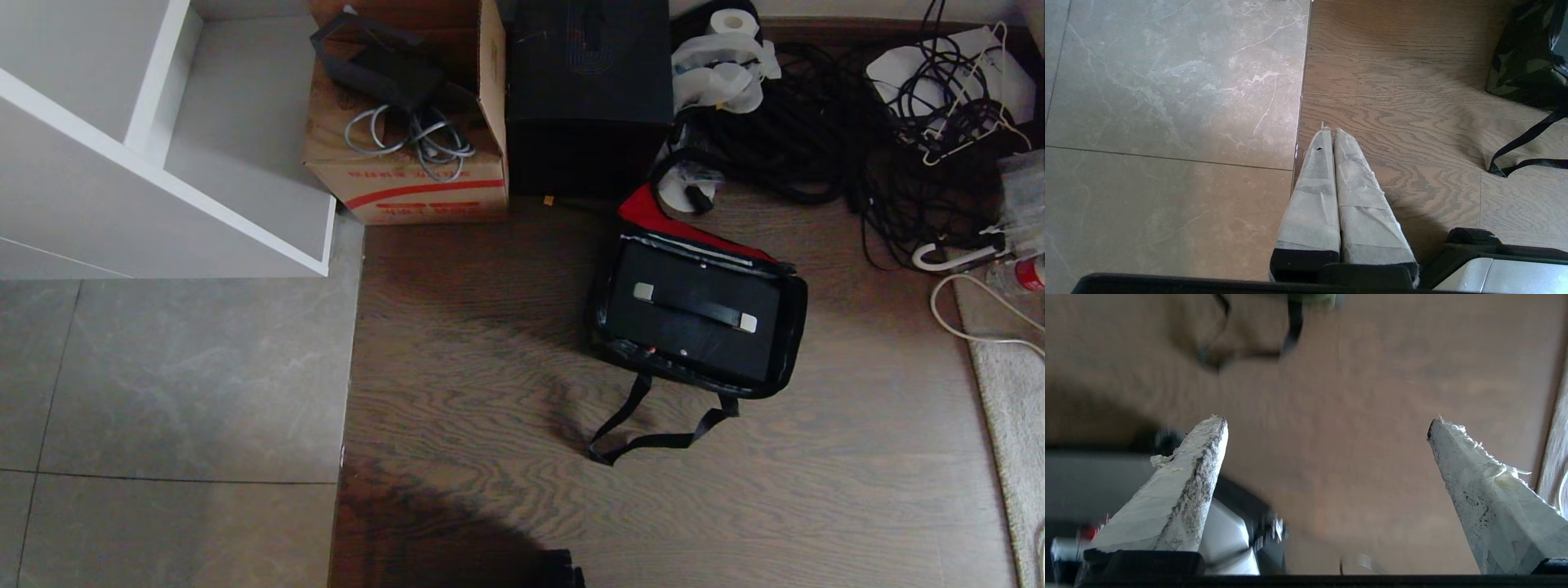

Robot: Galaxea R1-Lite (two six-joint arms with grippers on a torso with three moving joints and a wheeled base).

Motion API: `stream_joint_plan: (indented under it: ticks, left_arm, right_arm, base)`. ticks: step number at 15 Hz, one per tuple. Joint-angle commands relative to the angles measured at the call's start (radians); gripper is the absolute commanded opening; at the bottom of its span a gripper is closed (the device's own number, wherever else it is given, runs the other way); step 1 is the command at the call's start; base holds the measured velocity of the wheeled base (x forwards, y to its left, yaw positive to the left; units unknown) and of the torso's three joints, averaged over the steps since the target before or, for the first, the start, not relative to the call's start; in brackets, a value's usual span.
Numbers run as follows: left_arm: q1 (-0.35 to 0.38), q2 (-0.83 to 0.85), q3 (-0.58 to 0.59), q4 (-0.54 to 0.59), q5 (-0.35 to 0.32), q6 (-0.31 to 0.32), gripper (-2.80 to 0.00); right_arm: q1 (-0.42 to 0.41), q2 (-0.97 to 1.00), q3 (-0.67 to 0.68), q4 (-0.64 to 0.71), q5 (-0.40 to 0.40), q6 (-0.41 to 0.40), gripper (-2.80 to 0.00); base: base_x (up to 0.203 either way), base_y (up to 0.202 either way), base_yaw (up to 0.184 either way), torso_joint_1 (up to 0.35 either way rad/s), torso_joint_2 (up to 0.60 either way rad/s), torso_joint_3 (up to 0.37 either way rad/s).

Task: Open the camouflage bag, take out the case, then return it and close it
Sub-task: Grip the handle

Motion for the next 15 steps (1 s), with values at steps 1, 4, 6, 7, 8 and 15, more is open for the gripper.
stream_joint_plan:
  ticks: [1,4,6,7,8,15]
  left_arm:
    - [0.000,0.000,0.010,0.000,0.001,0.000,-2.80]
    - [0.001,0.000,0.009,0.000,0.001,0.000,-2.80]
    - [0.001,0.000,0.010,0.000,0.001,0.000,-2.80]
    - [0.000,0.000,0.010,0.000,0.001,0.000,-2.80]
    - [-0.001,0.000,0.010,0.000,0.001,0.000,-2.80]
    - [0.001,0.000,0.009,0.000,0.001,0.001,-2.80]
  right_arm:
    - [-0.003,-0.148,0.018,-0.006,-0.003,0.007,0.00]
    - [-0.004,-0.157,0.042,-0.072,-0.008,0.031,0.00]
    - [-0.004,-0.157,0.042,-0.072,-0.008,0.031,0.00]
    - [-0.004,-0.157,0.042,-0.072,-0.008,0.031,0.00]
    - [-0.004,-0.157,0.042,-0.072,-0.008,0.031,0.00]
    - [-0.004,-0.157,0.042,-0.072,-0.008,0.031,0.00]
  base:
    - [0.000,0.000,0.000,0.000,0.00,0.000]
    - [0.000,0.000,0.000,0.000,0.00,0.000]
    - [0.000,0.000,0.000,0.000,0.00,0.000]
    - [0.000,0.000,0.000,0.000,0.00,0.000]
    - [0.000,0.000,0.000,0.000,0.00,0.000]
    - [0.000,0.000,0.000,0.000,0.00,0.000]
